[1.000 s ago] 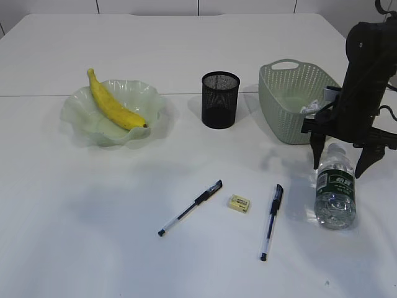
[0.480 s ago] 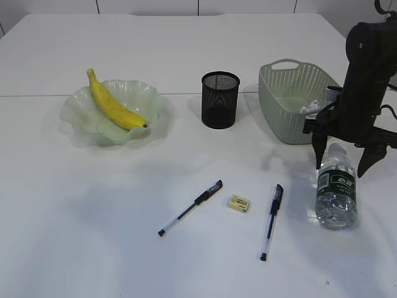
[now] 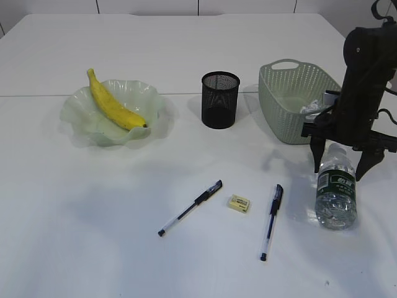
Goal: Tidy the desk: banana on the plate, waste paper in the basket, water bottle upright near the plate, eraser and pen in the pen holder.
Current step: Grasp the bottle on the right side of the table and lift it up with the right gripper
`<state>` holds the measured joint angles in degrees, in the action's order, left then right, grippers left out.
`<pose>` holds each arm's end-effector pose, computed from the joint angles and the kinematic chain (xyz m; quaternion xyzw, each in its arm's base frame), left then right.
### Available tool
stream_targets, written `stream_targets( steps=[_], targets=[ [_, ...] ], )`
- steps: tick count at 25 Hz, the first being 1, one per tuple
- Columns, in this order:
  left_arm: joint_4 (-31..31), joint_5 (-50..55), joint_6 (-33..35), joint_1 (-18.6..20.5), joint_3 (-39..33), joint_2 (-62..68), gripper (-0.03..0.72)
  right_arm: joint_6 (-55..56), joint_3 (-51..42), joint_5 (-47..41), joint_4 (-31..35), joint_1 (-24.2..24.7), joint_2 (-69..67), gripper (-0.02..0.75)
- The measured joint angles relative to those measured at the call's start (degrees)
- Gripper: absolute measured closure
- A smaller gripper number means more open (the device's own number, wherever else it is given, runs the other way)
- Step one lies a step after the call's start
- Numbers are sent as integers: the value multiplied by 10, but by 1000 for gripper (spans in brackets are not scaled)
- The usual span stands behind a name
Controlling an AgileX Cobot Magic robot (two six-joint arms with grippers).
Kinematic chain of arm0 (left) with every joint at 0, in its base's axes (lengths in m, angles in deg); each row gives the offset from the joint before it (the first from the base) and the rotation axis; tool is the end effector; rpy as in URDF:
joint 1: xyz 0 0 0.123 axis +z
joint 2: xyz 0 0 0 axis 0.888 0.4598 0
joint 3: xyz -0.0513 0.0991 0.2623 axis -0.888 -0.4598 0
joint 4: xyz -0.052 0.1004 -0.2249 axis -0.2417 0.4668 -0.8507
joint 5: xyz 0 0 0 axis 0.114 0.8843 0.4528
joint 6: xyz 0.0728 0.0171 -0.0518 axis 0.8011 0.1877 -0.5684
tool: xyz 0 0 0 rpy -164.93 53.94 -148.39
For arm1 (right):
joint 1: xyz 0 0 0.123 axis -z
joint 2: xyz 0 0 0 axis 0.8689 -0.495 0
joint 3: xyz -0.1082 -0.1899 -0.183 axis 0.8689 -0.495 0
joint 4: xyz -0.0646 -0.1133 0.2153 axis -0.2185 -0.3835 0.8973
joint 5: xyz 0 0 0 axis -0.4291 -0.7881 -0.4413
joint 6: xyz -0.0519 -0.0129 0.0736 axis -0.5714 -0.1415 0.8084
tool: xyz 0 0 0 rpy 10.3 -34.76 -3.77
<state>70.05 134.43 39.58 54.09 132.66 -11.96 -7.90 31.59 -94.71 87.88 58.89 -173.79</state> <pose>0.1249 -0.0033 0.4127 0.0324 0.9150 0.0470 0.3994 0.4236 0.0091 0.1478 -0.2104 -0.9764 0.0202 0.0441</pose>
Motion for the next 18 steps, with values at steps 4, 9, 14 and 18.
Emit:
stream_targets(
  steps=[4,9,14,18],
  targets=[
    [0,0,0,0,0,0,412,0,0,0,0,0,0,155],
    [0,0,0,0,0,0,412,0,0,0,0,0,0,155],
    [0,0,0,0,0,0,412,1,0,0,0,0,0,155],
    [0,0,0,0,0,0,412,1,0,0,0,0,0,155]
  ],
)
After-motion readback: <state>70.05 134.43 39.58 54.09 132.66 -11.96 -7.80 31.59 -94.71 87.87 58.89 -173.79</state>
